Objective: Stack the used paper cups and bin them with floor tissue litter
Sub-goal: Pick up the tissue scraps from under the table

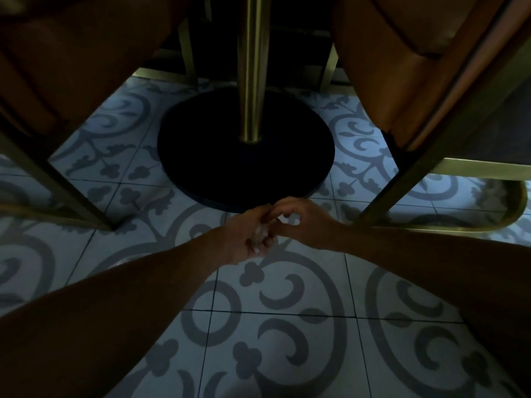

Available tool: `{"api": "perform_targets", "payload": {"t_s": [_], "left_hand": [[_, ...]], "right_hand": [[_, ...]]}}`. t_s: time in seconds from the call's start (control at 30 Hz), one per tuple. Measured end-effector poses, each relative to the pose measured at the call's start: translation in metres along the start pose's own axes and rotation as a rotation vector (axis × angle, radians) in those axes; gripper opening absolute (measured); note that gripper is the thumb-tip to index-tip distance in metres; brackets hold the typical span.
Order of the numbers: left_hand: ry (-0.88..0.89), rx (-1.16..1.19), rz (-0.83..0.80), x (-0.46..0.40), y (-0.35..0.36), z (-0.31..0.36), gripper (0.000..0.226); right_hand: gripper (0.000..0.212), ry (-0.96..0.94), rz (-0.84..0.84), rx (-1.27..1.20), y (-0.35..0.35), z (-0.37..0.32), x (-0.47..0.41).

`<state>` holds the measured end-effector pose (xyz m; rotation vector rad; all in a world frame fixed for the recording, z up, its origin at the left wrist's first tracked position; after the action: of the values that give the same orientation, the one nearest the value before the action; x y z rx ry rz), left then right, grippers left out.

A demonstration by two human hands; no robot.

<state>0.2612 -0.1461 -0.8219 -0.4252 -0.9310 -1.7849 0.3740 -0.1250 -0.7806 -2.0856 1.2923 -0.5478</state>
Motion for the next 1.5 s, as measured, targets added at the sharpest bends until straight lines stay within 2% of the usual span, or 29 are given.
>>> {"api": "perform_targets", "payload": {"t_s": [0.1, 0.23, 0.53, 0.73, 0.87, 1.03, 1.07, 1.1, 1.17, 1.2, 1.23, 1.27, 1.37, 1.5], "left_hand": [[0.064, -0.022, 0.087, 0.006, -0.033, 0.008, 0.037], [0.105, -0.011, 0.235, 0.031, -0.091, 0.013, 0.038], [0.228, 0.069, 0.658, 0.127, -0.231, 0.002, 0.029], [0.194, 0.142, 0.911, 0.181, -0.281, -0.028, 0.037], [0.204, 0.211, 0.964, 0.207, -0.296, -0.047, 0.042], [0.169, 0.237, 1.013, 0.227, -0.307, -0.067, 0.04], [0.16, 0.232, 1.022, 0.23, -0.308, -0.068, 0.04], [0.155, 0.229, 1.028, 0.233, -0.309, -0.068, 0.041], [0.153, 0.232, 1.035, 0.237, -0.312, -0.069, 0.041], [0.151, 0.245, 1.041, 0.238, -0.313, -0.069, 0.041], [0.145, 0.266, 1.044, 0.24, -0.312, -0.07, 0.041], [0.135, 0.283, 1.038, 0.24, -0.31, -0.071, 0.04], [0.074, 0.303, 0.987, 0.246, -0.29, -0.075, 0.042], [-0.011, 0.393, 0.909, 0.273, -0.233, -0.078, 0.043]], "right_hand": [[0.025, 0.049, -0.008, -0.057, 0.01, -0.005, -0.008], [0.024, 0.061, -0.07, -0.015, 0.038, -0.011, -0.028], [0.037, -0.06, -0.427, 0.231, 0.154, -0.065, -0.072], [0.051, -0.118, -0.524, 0.267, 0.216, -0.1, -0.086], [0.062, -0.204, -0.56, 0.269, 0.256, -0.124, -0.092], [0.085, -0.254, -0.66, 0.522, 0.298, -0.147, -0.108], [0.083, -0.247, -0.68, 0.579, 0.303, -0.147, -0.111], [0.07, -0.258, -0.707, 0.643, 0.309, -0.148, -0.113], [0.019, -0.287, -0.753, 0.735, 0.316, -0.151, -0.11], [0.012, -0.307, -0.741, 0.727, 0.316, -0.151, -0.106], [0.028, -0.308, -0.723, 0.698, 0.314, -0.149, -0.101], [0.035, -0.289, -0.72, 0.649, 0.311, -0.143, -0.097], [0.025, -0.239, -0.632, 0.47, 0.286, -0.145, -0.086], [0.045, -0.18, -0.515, 0.353, 0.237, -0.183, -0.067]]}}
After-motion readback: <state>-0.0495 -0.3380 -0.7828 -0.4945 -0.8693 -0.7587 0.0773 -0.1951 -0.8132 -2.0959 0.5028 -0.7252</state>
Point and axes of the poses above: each hand's wrist, its own x-axis away from the middle knuckle, its own y-axis out of the palm, z = x × y, the point moved 6 cm from there along -x, towards the middle knuckle, and after that the axes turned 2 degrees about y, right-handed, at the moved point
